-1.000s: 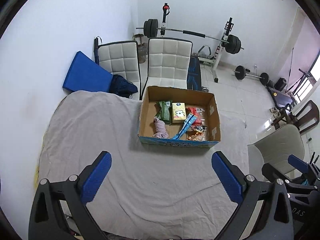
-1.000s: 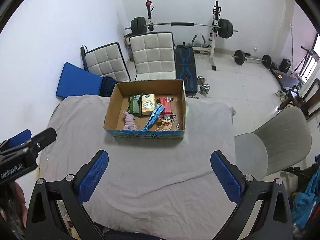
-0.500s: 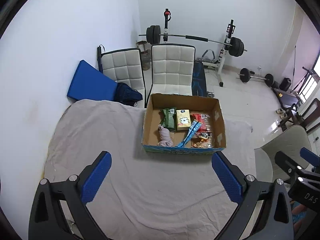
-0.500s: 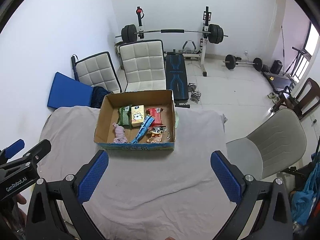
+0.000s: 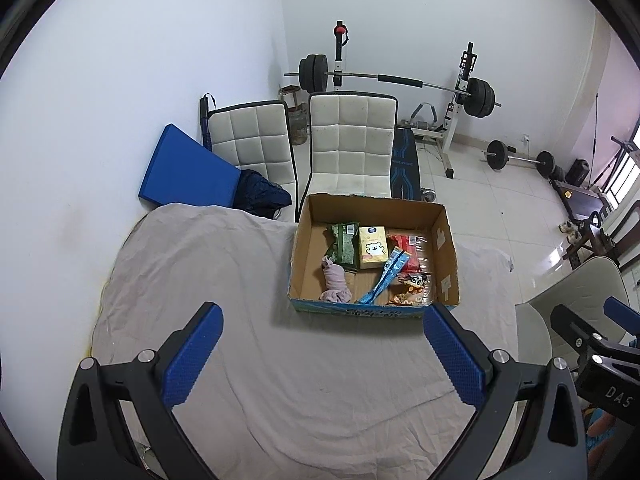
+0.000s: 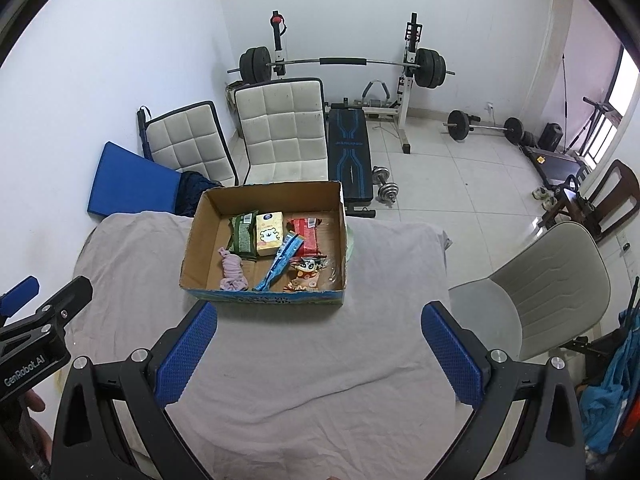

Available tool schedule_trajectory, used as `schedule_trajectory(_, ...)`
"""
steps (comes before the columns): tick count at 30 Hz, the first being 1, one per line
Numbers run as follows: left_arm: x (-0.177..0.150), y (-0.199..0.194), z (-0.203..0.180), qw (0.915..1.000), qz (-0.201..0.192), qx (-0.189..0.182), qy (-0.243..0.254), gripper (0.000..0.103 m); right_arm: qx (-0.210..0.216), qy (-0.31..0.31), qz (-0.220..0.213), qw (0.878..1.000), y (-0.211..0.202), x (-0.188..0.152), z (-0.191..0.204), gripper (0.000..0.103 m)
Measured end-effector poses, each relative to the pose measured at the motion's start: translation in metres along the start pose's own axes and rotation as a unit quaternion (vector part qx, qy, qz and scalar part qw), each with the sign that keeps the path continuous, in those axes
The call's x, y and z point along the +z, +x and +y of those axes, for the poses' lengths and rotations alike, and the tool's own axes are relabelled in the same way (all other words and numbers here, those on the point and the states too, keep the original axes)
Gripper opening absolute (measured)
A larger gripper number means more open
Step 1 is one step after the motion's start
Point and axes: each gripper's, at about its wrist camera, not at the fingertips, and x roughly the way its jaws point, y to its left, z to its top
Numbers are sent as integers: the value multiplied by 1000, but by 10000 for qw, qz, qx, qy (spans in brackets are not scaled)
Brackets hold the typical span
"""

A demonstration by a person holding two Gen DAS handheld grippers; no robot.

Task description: Organize soft objects

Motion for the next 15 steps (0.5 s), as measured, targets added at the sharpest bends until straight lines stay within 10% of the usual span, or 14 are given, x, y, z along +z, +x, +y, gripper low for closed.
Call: schedule_trajectory(15, 2, 2, -2, 10000, 4, -1, 22, 103, 65, -122, -48, 9999, 9, 6, 6, 103)
